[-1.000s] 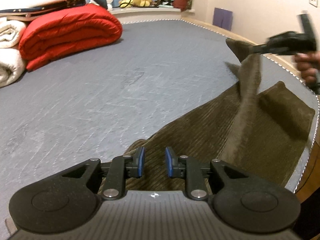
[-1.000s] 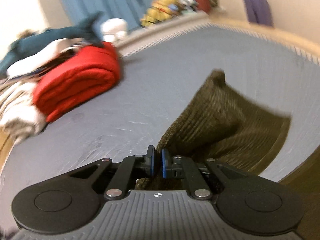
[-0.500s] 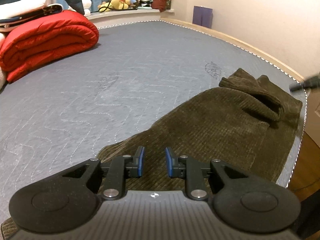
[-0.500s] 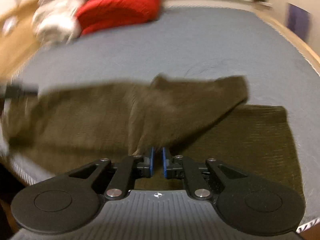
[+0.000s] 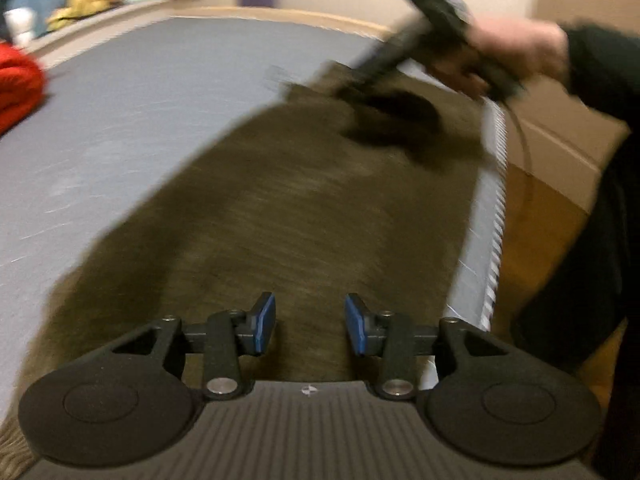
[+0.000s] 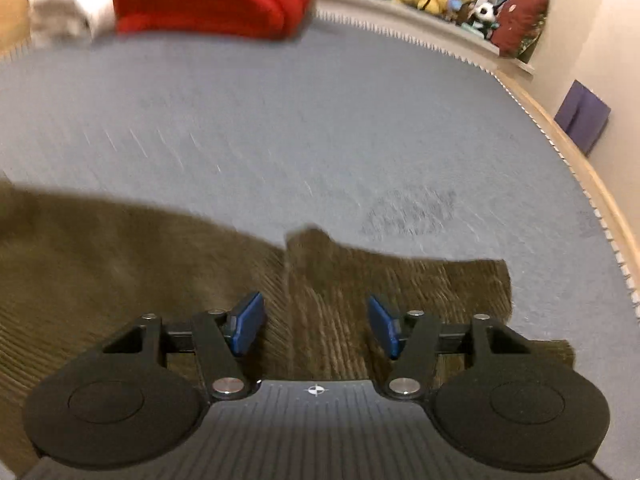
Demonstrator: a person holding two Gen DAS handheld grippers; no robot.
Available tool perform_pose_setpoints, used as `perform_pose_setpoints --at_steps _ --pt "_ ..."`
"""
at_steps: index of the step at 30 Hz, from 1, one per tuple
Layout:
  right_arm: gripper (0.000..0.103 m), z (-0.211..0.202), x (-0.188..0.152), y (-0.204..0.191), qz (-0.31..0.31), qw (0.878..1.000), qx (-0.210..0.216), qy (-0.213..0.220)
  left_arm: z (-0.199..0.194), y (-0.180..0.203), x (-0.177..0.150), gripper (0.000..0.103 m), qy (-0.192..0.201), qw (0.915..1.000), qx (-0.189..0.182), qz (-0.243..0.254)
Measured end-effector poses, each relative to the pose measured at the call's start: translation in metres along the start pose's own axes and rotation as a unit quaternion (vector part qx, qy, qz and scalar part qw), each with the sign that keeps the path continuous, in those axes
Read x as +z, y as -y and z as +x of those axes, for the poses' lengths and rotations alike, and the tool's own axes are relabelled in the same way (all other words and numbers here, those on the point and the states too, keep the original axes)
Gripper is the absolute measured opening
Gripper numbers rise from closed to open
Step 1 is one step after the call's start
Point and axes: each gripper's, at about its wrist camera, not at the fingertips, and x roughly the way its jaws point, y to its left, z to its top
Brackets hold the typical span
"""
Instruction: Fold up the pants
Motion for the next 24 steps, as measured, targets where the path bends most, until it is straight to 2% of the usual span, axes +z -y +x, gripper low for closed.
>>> perform_pose_setpoints --at_steps 1,2,5,7,9,10,11,13,14,16,18,19,21,22,24 --pt "0.048 0.005 0.000 0.000 0.000 1.000 -0.010 -0.008 0.007 0.005 -0.001 0.043 -0.008 0.9999 -0.012 0.009" --pt "0.033 0.009 -0.002 0.004 0.010 1.000 -0.016 -0.018 0.011 0.008 -0.002 0.043 -0.017 0.9996 -0.018 0.016" --pt "0.011 0.010 -0.008 0.017 0.052 0.998 -0.008 -0.023 0.029 0.016 -0.005 0.043 -0.052 0.9974 -0.005 0.049" --pt "0.008 0.002 -0.013 0.029 0.077 0.997 -0.021 -0.008 0.033 0.017 -0.003 0.043 -0.056 0.9964 -0.004 0.064" --pt "0.007 -0.015 -0.013 0.047 0.117 0.992 -0.047 0.028 0.036 0.018 0.000 0.028 -0.055 0.9961 0.000 0.069" --pt "0.007 -0.032 -0.012 0.063 0.158 0.983 -0.067 0.061 0.035 0.017 0.002 0.015 -0.054 0.9963 0.001 0.067" --pt "0.007 -0.052 -0.014 0.084 0.213 0.968 -0.091 0.095 0.033 0.017 0.004 0.008 -0.053 0.9965 -0.005 0.065" --pt "0.006 -0.092 -0.027 0.127 0.334 0.922 -0.130 0.144 0.025 0.021 0.008 0.007 -0.035 0.9962 -0.009 0.079" --pt "0.006 -0.109 -0.041 0.146 0.391 0.896 -0.134 0.161 0.020 0.022 0.009 0.007 -0.024 0.9958 -0.013 0.087" --pt "0.006 -0.129 -0.073 0.167 0.470 0.855 -0.147 0.164 0.009 0.026 0.012 0.007 -0.010 0.9946 -0.041 0.095" --pt "0.006 -0.131 -0.104 0.174 0.517 0.828 -0.178 0.123 0.007 0.030 0.010 0.007 -0.019 0.9918 -0.062 0.110" --pt "0.006 -0.127 -0.119 0.175 0.535 0.819 -0.180 0.098 0.008 0.035 0.005 0.007 -0.032 0.9890 -0.068 0.128" --pt "0.006 -0.105 -0.150 0.178 0.568 0.807 -0.164 0.022 0.016 0.041 -0.006 0.007 -0.062 0.9844 -0.070 0.149" --pt "0.007 -0.093 -0.166 0.180 0.586 0.796 -0.151 -0.006 0.020 0.043 -0.010 0.007 -0.075 0.9823 -0.071 0.156" --pt "0.012 -0.074 -0.198 0.186 0.631 0.765 -0.121 -0.042 0.020 0.043 -0.013 0.007 -0.078 0.9807 -0.069 0.165"
